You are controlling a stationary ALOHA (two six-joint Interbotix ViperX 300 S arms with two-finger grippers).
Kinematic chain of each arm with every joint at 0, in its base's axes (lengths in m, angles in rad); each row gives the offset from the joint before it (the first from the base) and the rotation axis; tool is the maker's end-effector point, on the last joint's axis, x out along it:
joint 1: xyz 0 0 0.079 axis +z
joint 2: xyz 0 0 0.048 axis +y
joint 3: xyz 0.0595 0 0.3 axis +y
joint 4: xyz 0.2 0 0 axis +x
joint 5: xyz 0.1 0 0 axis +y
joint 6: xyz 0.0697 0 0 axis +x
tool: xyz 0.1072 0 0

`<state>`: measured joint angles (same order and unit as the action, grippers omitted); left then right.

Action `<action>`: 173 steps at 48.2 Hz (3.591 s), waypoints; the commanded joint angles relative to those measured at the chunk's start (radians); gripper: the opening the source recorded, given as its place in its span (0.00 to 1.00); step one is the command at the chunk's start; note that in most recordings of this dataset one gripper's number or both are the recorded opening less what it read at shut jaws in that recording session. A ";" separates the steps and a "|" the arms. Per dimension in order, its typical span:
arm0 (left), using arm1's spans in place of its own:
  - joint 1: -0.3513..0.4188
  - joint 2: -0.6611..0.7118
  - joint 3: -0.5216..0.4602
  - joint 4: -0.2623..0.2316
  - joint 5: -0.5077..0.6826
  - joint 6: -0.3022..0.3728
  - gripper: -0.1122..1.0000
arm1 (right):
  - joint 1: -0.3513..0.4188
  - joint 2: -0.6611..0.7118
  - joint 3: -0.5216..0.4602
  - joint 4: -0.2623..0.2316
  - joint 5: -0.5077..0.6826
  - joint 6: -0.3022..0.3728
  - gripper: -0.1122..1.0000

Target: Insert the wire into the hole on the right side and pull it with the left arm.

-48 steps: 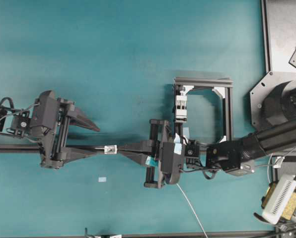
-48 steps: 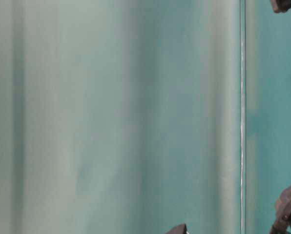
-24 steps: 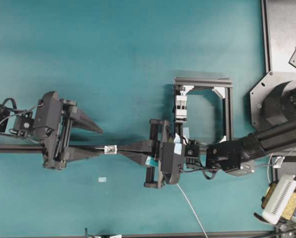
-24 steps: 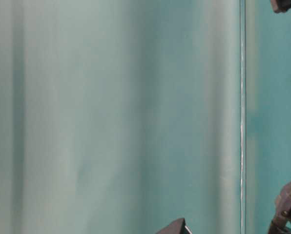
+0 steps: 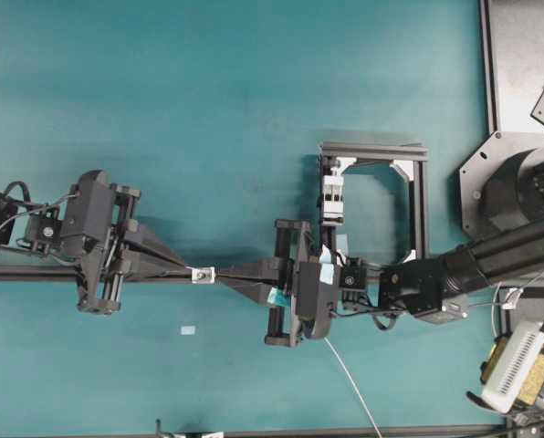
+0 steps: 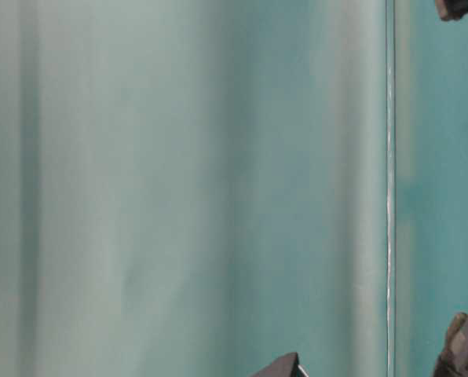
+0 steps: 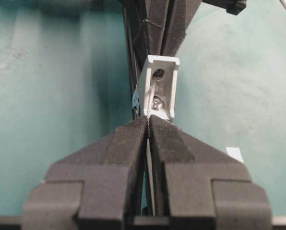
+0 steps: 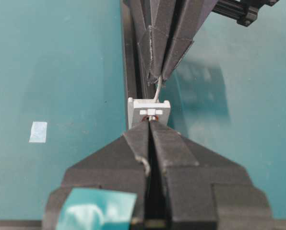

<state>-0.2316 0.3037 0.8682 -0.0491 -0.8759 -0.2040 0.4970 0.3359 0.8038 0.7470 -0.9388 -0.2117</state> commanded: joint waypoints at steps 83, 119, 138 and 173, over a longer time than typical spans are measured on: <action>-0.058 -0.350 0.345 0.005 0.037 0.006 0.01 | -0.008 -0.086 0.017 -0.003 0.035 0.003 0.81; -0.060 -0.511 0.445 0.008 0.147 0.003 0.01 | -0.008 -0.086 0.018 -0.003 0.035 0.005 0.81; -0.061 -0.511 0.422 0.008 0.169 -0.031 0.05 | -0.008 -0.086 0.018 -0.003 0.035 0.005 0.81; -0.034 -0.511 0.416 0.008 0.215 -0.063 0.87 | -0.008 -0.137 0.041 -0.003 0.041 0.005 0.81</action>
<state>-0.2761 -0.1948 1.2977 -0.0445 -0.6565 -0.2700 0.4878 0.2500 0.8422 0.7470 -0.8989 -0.2086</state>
